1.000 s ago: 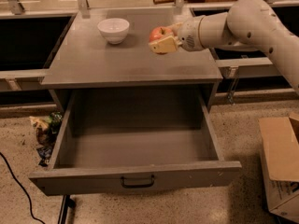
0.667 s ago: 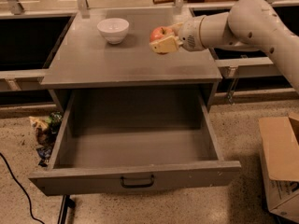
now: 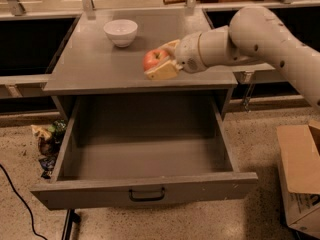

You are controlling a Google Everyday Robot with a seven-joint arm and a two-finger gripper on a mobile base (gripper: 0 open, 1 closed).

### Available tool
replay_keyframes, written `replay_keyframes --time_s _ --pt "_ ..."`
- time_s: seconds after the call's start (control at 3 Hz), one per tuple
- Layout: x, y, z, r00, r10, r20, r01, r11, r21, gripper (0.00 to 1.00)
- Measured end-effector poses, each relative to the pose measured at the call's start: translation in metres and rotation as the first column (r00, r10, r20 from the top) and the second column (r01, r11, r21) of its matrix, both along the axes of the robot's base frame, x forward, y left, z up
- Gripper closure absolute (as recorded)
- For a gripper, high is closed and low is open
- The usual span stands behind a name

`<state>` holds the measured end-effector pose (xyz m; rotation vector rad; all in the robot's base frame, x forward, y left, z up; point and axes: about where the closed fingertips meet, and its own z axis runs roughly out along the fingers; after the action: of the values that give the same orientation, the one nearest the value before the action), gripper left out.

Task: Place apple into top drawer

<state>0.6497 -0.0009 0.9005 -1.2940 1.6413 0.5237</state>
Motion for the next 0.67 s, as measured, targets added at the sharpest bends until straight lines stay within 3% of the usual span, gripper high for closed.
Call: replay_keyframes --time_s 0.33,0.67 --pt "-0.0522 0.0376 -0.0599 0.9891 0.124 -0.079 -0.126 0.992 -0.031 1.00" --pt "-0.0523 0.0377 -0.0602 0.9891 0.124 -0.080 -0.126 0.991 -0.031 1.00"
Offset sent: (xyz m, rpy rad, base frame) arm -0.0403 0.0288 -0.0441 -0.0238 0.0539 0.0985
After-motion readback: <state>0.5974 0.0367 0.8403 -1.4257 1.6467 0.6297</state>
